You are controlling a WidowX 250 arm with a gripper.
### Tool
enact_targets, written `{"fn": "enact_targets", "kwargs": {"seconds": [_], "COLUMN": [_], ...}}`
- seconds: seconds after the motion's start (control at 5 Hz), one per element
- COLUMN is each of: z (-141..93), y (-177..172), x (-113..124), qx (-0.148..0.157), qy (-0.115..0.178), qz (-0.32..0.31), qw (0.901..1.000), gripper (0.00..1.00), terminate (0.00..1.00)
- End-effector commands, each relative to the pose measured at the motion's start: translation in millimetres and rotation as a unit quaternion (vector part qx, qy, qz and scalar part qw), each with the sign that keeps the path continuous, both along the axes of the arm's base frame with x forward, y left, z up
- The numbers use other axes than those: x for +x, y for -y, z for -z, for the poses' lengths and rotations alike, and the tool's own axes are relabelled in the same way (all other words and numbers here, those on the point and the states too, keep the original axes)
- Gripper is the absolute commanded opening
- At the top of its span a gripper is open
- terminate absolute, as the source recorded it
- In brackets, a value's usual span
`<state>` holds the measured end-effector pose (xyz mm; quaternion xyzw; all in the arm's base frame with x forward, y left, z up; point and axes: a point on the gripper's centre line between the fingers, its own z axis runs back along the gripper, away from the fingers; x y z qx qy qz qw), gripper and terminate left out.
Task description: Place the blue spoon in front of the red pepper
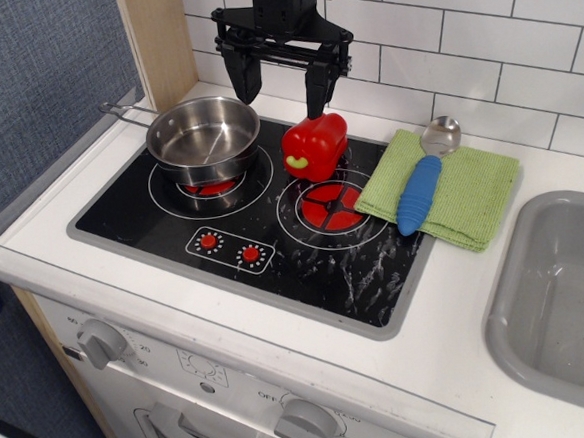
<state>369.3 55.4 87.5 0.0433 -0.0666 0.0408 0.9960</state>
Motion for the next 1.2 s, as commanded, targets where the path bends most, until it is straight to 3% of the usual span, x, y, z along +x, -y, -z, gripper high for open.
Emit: {"fn": "enact_targets", "kwargs": {"seconds": [0.0,0.2,0.4,0.6,0.8,1.0], "z": [0.0,-12.8,-26.0,-16.3,10.7,27.5], "y": [0.0,18.9,52.0,83.1,102.4,115.1], "x": [0.0,-3.3,-3.6,-2.8,0.3,3.3], "qx": [0.000,0.010,0.001,-0.006,-0.031,-0.034], "qy": [0.000,0.024,0.042,0.027,-0.010,-0.031], "qz": [0.000,-0.002,0.036,0.074,0.084,0.087], "qw": [1.0000,0.9997,0.9985,0.9969,0.9959,0.9951], "gripper": [1.00,1.00,1.00,1.00,1.00,1.00], "terminate": [0.00,0.00,0.00,0.00,0.00,0.00]}}
